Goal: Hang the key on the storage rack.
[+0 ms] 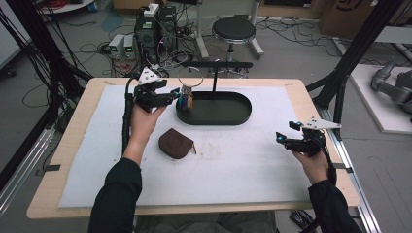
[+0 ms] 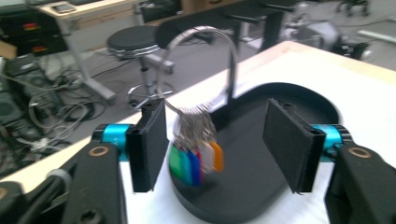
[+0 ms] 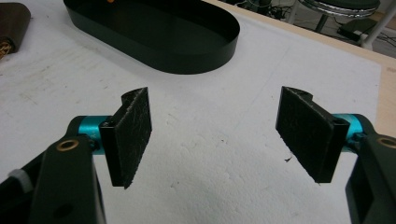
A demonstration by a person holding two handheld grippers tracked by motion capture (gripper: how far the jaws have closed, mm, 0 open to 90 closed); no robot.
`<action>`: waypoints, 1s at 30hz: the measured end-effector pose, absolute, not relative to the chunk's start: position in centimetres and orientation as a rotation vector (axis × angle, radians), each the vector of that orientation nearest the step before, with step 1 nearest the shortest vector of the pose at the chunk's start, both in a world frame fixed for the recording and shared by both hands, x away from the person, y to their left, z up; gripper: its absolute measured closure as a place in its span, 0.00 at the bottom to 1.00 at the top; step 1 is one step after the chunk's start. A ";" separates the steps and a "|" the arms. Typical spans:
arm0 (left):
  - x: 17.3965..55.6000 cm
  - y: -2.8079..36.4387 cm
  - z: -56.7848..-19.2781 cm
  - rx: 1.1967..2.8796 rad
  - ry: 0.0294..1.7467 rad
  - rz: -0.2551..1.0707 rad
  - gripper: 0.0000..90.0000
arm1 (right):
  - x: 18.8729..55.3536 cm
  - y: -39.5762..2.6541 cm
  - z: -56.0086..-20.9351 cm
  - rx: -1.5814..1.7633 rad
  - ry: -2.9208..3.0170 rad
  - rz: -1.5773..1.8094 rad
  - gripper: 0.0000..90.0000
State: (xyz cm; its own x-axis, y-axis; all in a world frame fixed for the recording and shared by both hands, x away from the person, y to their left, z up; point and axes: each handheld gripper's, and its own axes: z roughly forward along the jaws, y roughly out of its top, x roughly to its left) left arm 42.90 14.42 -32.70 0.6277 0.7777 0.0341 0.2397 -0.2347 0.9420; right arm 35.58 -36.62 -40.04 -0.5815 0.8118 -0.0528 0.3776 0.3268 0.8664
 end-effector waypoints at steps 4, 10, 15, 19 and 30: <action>40.9 15.0 -33.3 1.792 0.785 0.587 0.37 | 35.5 -36.5 -40.0 1.046 2.112 1.179 0.30; 38.1 15.9 -34.4 1.806 0.751 0.580 0.35 | 35.2 -36.3 -39.9 1.041 2.106 1.179 0.30; 35.8 16.8 -35.8 1.820 0.749 0.589 0.35 | 35.3 -36.2 -39.9 1.039 2.099 1.179 0.30; 34.3 17.6 -37.0 1.824 0.757 0.585 0.35 | 35.2 -36.2 -39.8 1.035 2.092 1.182 0.30; 33.2 19.2 -39.9 1.819 0.839 0.534 0.35 | 34.7 -36.5 -39.7 1.035 2.081 1.176 0.30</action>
